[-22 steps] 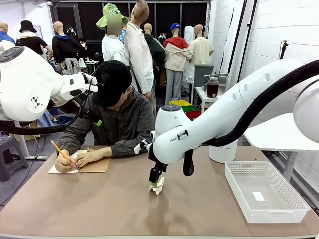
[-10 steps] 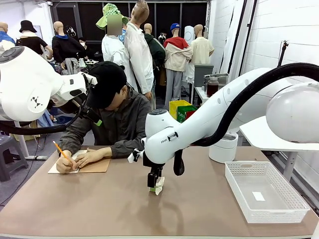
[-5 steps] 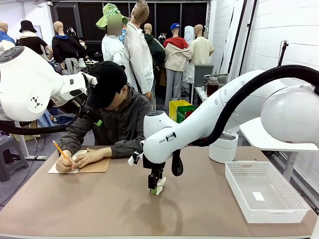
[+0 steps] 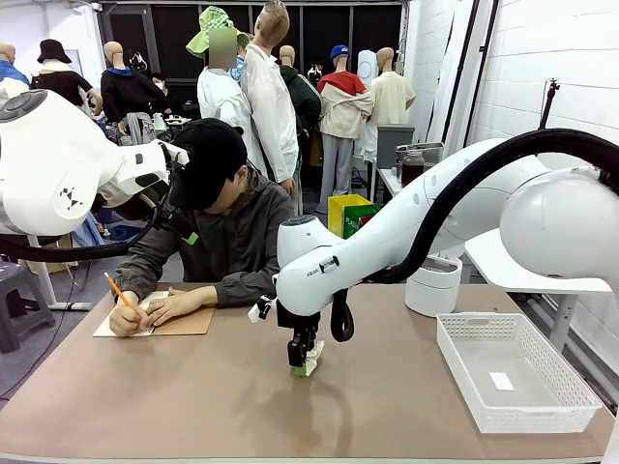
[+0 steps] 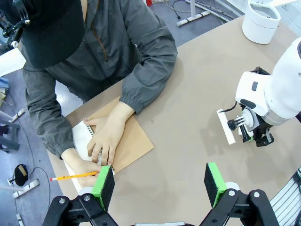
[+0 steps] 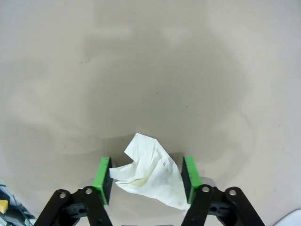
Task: Sort the paper based on its condition.
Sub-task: If a person hands you a paper, place it in the Organizing basket , and if it's crumpled, put it in the Trash can.
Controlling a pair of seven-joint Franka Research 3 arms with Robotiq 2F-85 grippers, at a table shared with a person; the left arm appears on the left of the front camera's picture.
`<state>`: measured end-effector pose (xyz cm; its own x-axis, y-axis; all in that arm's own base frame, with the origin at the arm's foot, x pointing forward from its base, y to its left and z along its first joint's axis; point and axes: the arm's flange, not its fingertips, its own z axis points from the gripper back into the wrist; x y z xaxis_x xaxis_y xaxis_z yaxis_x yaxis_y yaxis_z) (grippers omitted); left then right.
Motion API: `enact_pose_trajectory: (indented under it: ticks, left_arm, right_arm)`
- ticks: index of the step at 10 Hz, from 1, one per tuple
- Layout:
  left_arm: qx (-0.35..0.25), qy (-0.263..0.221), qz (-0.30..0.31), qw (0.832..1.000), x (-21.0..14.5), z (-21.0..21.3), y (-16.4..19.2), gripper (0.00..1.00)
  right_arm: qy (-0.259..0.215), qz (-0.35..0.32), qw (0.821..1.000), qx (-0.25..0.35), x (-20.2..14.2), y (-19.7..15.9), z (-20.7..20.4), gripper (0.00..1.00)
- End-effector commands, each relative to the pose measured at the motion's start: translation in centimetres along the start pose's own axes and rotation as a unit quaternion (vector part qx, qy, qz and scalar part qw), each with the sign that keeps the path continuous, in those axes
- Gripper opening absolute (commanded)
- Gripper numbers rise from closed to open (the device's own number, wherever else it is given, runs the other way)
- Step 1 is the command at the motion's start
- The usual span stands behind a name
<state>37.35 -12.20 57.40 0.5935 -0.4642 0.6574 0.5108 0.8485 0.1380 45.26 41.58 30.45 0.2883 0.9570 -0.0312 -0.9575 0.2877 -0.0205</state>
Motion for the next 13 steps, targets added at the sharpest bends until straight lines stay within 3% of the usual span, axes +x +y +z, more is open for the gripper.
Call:
enact_pose_trajectory:
  ticks: [1,2,3,5,6,10,13]
  left_arm:
    - [-0.001,-0.001,-0.001,1.0,0.0,0.1,0.1,1.0]
    - [-0.001,-0.001,-0.001,1.0,0.0,0.1,0.1,1.0]
    - [-0.001,-0.001,-0.001,1.0,0.0,0.1,0.1,1.0]
    - [-0.001,-0.001,-0.001,1.0,0.0,0.1,0.1,1.0]
    - [-0.001,-0.001,-0.001,1.0,0.0,0.1,0.1,1.0]
    - [-0.001,-0.001,-0.001,1.0,0.0,0.1,0.1,1.0]
    - [-0.001,-0.001,-0.001,1.0,0.0,0.1,0.1,1.0]
  right_arm:
    - [0.009,0.0,1.0,-0.01,0.4,-0.3,-0.1,0.56]
    - [0.01,0.0,1.0,-0.006,0.3,-0.3,-0.2,0.56]
    - [0.012,0.004,1.0,-0.003,0.3,-0.3,-0.2,0.47]
    - [0.014,0.003,1.0,-0.001,0.4,-0.4,-0.1,0.08]
    - [0.008,0.001,1.0,0.0,0.4,-0.5,0.2,0.0]
    - [0.008,-0.022,0.999,-0.028,-0.5,-2.1,3.7,0.0]
    - [0.021,-0.058,0.996,-0.064,-2.8,-6.4,9.6,0.0]
